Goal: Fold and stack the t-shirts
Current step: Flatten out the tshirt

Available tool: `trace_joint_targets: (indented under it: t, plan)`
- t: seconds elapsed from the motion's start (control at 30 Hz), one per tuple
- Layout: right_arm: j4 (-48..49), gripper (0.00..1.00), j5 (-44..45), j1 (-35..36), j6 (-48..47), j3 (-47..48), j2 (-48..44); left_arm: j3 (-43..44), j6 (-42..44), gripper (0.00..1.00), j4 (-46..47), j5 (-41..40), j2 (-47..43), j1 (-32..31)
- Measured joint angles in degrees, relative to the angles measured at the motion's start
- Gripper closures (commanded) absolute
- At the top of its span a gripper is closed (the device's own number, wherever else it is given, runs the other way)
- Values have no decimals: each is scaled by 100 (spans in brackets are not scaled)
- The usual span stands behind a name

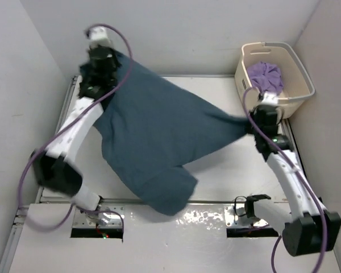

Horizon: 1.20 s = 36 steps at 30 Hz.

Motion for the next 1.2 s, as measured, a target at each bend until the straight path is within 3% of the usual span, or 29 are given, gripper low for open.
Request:
trace_joint_targets:
  t: [0.03, 0.07, 0.17, 0.2, 0.27, 0.37, 0.7, 0.87, 1.0, 1.2]
  plan:
    - [-70, 89, 4, 0, 173, -584, 90, -190, -57, 32, 24, 195, 474, 144]
    - [-170, 45, 31, 0, 321, -994, 205, -302, -96, 4, -26, 398, 957, 240]
    - [-509, 6, 24, -28, 640, -1707, 741, 59, -264, 0, -444, 994, 2653, 328]
    - [-586, 1, -22, -37, 699, -1766, 909, 398, -297, 0, -750, 1088, 3167, 326]
    - [-634, 1, -90, -44, 748, -1770, 1095, 1209, -435, 0, -1307, 1300, 4181, 302]
    - [-584, 1, -214, -46, 763, -1735, 1078, 1355, -610, 0, -1792, 1585, 4551, 293]
    - [234, 1, -1335, -46, 564, -1519, 1506, -988, -1609, 0, -1294, 2317, 2380, 133]
    - [531, 1, -1698, -46, 568, -1508, 2251, -1556, -1947, 0, -1191, 2583, 2625, -173]
    - [706, 1, -1805, -46, 599, -1508, 2645, -1458, -1969, 0, -1270, 2653, 3515, -284]
    - [901, 1, -1838, -46, 649, -1456, 3230, 184, -1945, 0, -1445, 2739, 4597, -258]
